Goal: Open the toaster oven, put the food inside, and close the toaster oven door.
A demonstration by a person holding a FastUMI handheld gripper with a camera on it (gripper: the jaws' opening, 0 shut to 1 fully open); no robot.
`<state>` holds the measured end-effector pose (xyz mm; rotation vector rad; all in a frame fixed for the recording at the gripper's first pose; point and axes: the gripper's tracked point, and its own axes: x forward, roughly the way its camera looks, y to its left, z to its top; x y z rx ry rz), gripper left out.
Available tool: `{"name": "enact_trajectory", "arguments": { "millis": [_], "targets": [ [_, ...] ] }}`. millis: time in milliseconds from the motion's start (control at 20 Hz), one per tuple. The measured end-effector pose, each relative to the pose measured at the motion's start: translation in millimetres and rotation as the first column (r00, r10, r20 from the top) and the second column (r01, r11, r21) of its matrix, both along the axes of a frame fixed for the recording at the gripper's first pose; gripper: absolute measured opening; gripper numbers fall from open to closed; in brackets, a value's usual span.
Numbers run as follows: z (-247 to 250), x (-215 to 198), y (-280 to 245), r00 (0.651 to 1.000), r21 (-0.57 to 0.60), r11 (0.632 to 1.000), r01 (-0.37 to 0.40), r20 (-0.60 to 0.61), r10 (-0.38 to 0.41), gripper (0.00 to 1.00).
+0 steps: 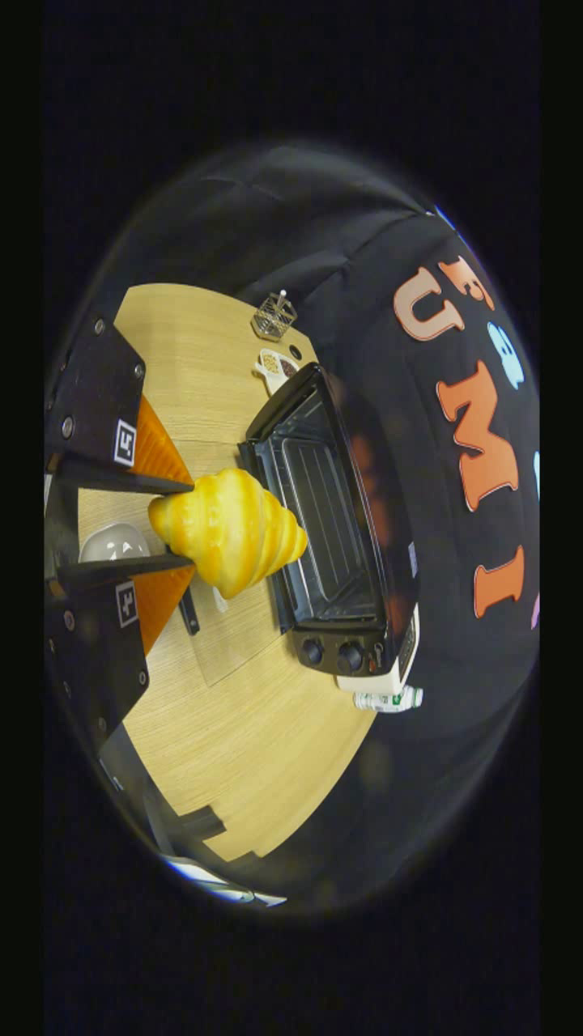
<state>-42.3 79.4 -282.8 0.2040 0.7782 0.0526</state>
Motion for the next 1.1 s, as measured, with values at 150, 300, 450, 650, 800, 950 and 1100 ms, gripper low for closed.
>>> {"name": "enact_trajectory", "arguments": {
  "millis": [150, 300, 450, 650, 800, 950, 1100],
  "targets": [
    [0.4, 24.6, 12.9, 1.0, 0.112, 0.993, -0.028, 0.002, 0.028, 0.37],
    [-3.7, 47.1, 18.0, 0.998, 0.143, 0.988, -0.065, 0.007, 0.065, 0.37],
    [-8.2, 65.9, 31.0, 0.996, 0.212, 0.973, -0.092, 0.006, 0.093, 0.37],
    [-13.3, 86.9, 41.1, 0.993, 0.258, 0.959, -0.116, 0.011, 0.117, 0.37],
    [-15.4, 105.3, 47.8, 0.993, 0.294, 0.949, -0.117, 0.018, 0.116, 0.37],
    [-16.0, 121.1, 57.6, 0.994, 0.342, 0.933, -0.11, 0.023, 0.108, 0.37],
    [-19.1, 134.5, 65.6, 0.995, 0.37, 0.923, -0.104, 0.029, 0.1, 0.37]
  ]
}}
